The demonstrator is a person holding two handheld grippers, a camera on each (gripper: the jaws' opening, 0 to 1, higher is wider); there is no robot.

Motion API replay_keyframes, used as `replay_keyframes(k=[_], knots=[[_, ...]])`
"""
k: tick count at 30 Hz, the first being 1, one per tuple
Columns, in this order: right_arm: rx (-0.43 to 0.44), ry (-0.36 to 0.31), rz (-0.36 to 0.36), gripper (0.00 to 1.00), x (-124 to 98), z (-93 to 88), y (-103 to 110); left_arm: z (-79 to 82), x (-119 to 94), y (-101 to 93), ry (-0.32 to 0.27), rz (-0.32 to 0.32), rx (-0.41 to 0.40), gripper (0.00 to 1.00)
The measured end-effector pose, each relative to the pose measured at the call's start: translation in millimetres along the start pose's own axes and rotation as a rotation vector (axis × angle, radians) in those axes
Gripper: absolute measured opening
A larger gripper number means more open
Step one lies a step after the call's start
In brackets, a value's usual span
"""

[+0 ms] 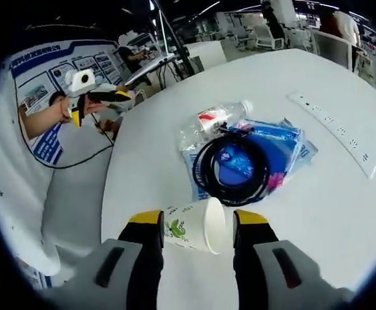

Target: Arrange the tabletop items into an orderly group along one side of the table until the central work area is clear of visible clutter.

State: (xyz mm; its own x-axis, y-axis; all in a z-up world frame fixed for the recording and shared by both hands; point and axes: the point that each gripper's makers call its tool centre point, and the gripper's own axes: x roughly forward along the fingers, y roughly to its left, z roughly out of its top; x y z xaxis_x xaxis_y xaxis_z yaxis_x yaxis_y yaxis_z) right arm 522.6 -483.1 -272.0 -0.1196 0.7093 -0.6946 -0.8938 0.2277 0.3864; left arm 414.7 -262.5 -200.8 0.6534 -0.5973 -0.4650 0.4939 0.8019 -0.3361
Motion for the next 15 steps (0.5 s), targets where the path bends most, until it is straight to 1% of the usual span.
replay_keyframes(k=[1,5,8,10,11,15], knots=[[0.006,0.007,0.026,0.37,1.6,-1.3,1.9,-0.1,0.0,0.1,0.0,0.001,-0.001,0.98],[0.007,0.047,0.057,0.34,5.8,-7.7,0.7,-0.5,0.4,1.0,-0.002,0.005,-0.009,0.98],[0.021,0.051,0.078,0.33,7.2,-7.2,1.5,0.0,1.5,1.7,-0.005,0.006,-0.012,0.98],[0.034,0.058,0.112,0.25,7.9,-7.5,5.2,-0.6,2.7,2.6,-0.004,0.008,-0.014,0.98],[0.036,0.061,0.125,0.23,8.2,-7.5,6.8,-0.8,3.2,2.7,-0.004,0.008,-0.015,0.98],[0.051,0.068,0.153,0.21,11.0,-8.6,8.3,-1.2,4.6,2.9,-0.005,0.007,-0.018,0.98]])
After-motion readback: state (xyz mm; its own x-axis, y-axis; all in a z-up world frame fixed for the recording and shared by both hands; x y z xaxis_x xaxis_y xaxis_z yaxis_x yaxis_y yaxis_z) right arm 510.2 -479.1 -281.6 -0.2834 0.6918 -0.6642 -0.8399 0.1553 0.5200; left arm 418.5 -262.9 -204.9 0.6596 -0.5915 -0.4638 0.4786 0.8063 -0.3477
